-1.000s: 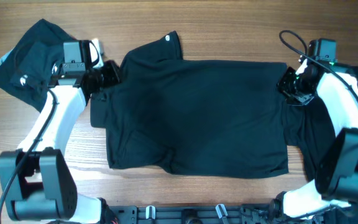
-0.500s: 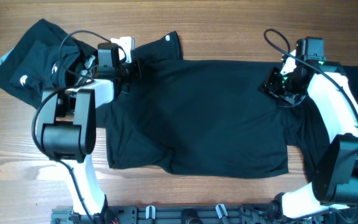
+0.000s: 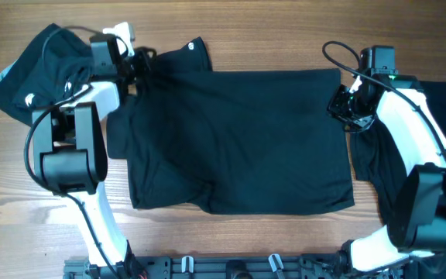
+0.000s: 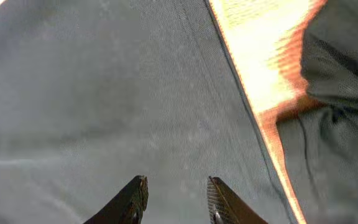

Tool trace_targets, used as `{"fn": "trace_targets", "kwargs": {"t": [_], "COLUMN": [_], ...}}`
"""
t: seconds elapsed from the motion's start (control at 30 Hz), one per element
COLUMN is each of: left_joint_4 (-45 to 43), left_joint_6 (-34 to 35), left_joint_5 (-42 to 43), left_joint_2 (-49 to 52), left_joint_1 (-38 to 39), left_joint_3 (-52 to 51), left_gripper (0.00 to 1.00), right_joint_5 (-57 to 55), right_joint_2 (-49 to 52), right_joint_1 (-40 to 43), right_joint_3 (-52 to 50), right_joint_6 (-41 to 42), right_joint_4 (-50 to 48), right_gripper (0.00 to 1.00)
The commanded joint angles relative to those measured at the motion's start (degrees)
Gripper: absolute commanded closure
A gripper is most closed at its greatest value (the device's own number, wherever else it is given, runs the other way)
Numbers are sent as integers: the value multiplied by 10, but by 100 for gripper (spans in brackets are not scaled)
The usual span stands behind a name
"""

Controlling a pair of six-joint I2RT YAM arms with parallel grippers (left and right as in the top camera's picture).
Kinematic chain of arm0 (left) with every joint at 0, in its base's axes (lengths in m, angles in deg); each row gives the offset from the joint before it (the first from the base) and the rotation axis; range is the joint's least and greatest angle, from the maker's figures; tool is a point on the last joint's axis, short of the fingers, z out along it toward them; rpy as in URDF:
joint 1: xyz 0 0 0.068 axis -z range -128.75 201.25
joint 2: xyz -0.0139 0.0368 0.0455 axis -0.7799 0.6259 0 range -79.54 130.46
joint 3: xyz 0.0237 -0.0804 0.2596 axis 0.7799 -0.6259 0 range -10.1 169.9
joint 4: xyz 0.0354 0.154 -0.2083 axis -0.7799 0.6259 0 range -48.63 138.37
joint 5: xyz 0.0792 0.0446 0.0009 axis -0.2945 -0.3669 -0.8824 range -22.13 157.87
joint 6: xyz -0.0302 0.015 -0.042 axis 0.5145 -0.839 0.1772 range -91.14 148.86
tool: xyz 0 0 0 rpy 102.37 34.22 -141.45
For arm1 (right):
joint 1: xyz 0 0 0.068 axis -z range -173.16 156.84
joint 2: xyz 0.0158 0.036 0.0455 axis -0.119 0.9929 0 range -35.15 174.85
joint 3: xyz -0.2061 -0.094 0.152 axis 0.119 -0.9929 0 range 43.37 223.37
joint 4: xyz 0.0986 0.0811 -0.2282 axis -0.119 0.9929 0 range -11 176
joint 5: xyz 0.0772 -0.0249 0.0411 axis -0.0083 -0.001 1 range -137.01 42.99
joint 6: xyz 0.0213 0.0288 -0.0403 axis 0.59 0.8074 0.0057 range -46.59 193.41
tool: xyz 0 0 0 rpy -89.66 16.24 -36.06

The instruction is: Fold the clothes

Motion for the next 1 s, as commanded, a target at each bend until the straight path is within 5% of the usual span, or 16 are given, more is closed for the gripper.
{"fn": "trace_targets", "kwargs": {"t": [0.0,0.07,0.1,0.27,0.37,0.57,0.63,0.73,0.9,0.97], "left_joint_4": [43,88,168,361,442,494,491,483,444,415], "left_joint_6": [5,3,-13,-63,-73,-75,-75,-76,-75,-66], "left_joint_5": [67,68,68,58,16,-25,-37,-74,-154,-177], "left_joint_2": [-16,-49,-97,-184,-198,-197,-197,-183,-97,-57], "left_joint_1": [2,2,2,2,2,4,10,35,54,49], "left_joint_3": [44,47,47,47,47,41,32,10,4,4], "left_gripper": [60,58,54,41,38,37,37,46,93,96], "right_joint_5": [16,27,7,-52,-127,-26,21,76,154,161], "right_joint_2": [61,90,125,192,212,200,185,107,-65,-109], "right_joint_1": [-2,-2,-1,4,37,107,105,104,103,102], "right_joint_3": [8,8,8,8,8,18,18,18,18,18], "right_joint_6": [-55,-61,-37,16,73,10,-35,-63,-64,-64], "right_joint_4": [-30,-54,-91,-158,-144,-154,-154,-147,-105,-73], "right_gripper": [68,73,84,96,96,96,79,73,67,66]}}
